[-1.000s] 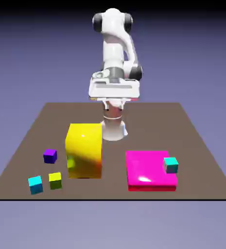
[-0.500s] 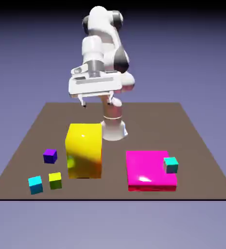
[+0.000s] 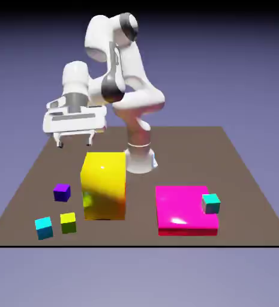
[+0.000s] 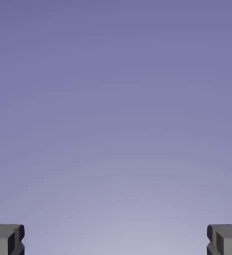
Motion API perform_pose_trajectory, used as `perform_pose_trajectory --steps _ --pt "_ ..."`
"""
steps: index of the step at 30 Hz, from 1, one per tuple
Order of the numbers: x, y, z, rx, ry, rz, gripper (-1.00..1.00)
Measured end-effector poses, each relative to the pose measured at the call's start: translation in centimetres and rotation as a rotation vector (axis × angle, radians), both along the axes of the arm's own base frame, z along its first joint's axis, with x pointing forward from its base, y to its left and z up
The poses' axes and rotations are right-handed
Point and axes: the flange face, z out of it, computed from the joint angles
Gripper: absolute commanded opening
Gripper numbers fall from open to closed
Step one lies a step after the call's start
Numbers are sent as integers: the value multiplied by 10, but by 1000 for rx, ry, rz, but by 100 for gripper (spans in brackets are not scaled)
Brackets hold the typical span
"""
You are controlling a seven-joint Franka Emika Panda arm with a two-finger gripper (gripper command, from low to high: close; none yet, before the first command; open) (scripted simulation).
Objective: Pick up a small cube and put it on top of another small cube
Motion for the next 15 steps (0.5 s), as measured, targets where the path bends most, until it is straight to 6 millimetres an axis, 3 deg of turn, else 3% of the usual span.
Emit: perform_pose_trajectory --steps 8,15 --pt "-41 -54 -63 -25 49 -40 0" --pt "-86 -88 -120 -46 104 -66 0"
